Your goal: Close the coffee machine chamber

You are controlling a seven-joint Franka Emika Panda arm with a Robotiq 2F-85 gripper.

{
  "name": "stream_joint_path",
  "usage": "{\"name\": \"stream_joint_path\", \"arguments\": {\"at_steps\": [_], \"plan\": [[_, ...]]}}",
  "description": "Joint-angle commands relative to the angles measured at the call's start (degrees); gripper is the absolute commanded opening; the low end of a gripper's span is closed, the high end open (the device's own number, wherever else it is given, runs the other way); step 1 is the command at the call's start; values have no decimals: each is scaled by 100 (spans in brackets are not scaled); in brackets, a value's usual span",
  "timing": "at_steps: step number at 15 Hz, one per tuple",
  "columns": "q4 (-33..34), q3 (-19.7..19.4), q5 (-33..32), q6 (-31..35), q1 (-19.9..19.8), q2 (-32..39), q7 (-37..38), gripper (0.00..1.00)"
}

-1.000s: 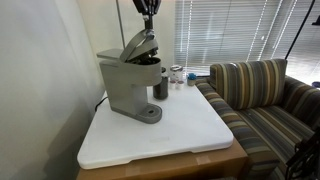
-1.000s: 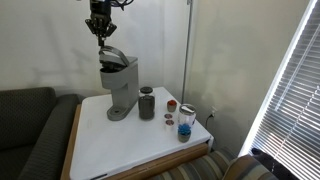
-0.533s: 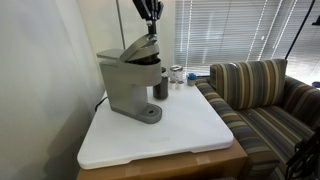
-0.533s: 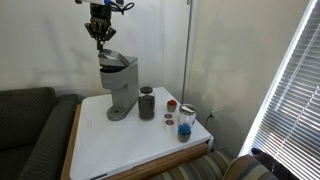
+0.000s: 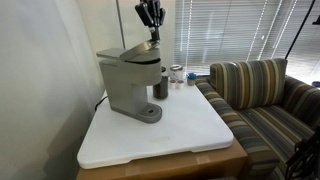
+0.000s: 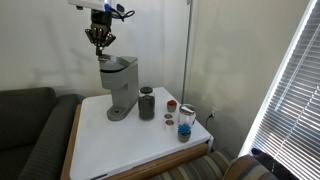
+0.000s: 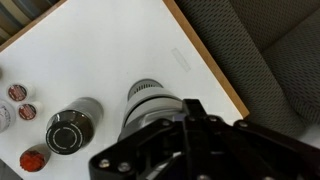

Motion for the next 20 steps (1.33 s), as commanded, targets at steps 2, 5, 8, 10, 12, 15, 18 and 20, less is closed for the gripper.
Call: {"name": "stream_joint_path", "arguments": {"at_steps": [2,5,8,10,12,15,18,20], "plan": [[295,6,43,-296,-20,283,23,0],[341,15,58,-369,-28,364,12,0],[343,-15,0,-358,-14,255,31,0],[338,-33,-57,-344,5,126,29,0],[341,-50,-124,-317,29,-9,41,0],[418,-87,-264,-177,62,-144,113,0],[477,-89,-425,133,65,-154,200,0],[416,-90,-496,493,74,-161,351,0]]}}
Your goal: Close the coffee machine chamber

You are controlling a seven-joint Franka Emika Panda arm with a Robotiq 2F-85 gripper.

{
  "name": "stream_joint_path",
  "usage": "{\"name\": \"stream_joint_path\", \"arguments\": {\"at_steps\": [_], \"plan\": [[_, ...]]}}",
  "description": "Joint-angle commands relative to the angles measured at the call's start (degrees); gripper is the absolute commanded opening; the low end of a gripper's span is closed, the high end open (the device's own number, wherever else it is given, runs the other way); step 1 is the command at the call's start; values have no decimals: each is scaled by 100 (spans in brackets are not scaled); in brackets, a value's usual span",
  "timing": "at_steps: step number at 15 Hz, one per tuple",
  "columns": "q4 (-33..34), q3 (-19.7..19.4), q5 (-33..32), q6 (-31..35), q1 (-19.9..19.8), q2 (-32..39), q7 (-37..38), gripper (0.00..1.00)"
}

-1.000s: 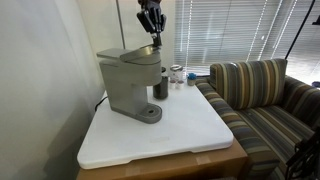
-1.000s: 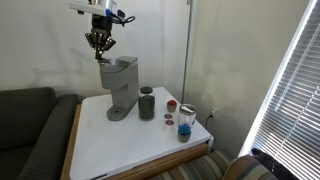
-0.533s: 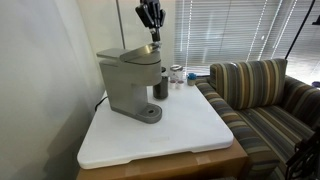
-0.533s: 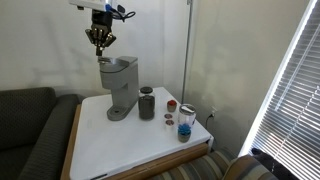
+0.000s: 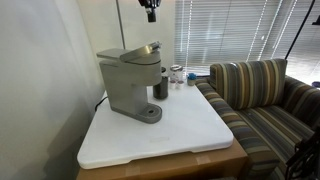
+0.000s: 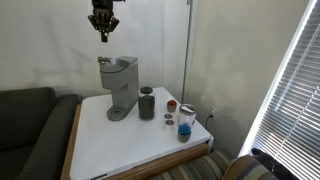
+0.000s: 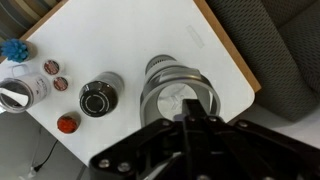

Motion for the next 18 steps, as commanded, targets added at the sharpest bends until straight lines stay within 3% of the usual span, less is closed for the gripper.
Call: {"name": "stream_joint_path", "arguments": {"at_steps": [1,6,18], "plan": [[-106,-83,-147,610,51,0,247,0],[-220,-15,-81,1031,-14,103,407,0],[-150,46,61,-133,-136,204,543,0]]}}
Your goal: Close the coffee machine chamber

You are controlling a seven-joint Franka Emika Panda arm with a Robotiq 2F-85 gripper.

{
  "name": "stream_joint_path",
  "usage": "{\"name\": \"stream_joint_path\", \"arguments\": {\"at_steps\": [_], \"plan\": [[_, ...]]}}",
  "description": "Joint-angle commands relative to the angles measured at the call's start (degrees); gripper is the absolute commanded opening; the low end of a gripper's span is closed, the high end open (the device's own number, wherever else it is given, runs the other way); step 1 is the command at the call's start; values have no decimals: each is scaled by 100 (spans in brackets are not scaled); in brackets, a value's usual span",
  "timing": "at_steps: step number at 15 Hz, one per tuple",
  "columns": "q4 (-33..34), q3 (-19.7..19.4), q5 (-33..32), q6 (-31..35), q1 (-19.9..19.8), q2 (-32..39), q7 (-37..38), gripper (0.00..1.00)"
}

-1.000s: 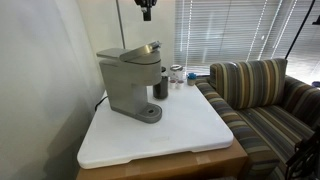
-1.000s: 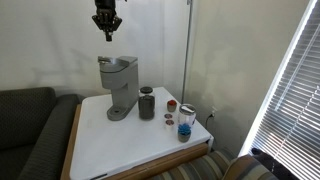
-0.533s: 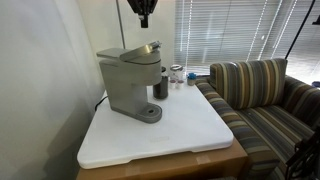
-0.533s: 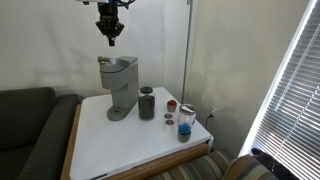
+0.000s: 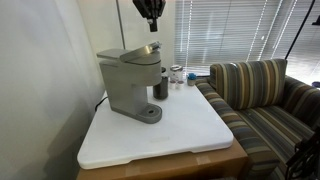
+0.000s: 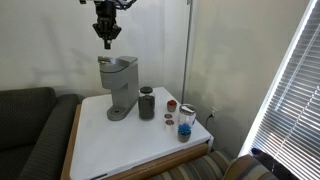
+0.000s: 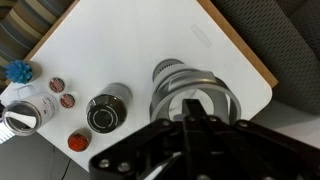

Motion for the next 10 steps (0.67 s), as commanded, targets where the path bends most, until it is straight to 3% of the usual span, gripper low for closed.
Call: {"name": "stream_joint_path", "arguments": {"at_steps": [1,10], "plan": [[22,54,175,-312,-103,99,-82,0],[242,49,403,-537,-154,443,-171,0]]}}
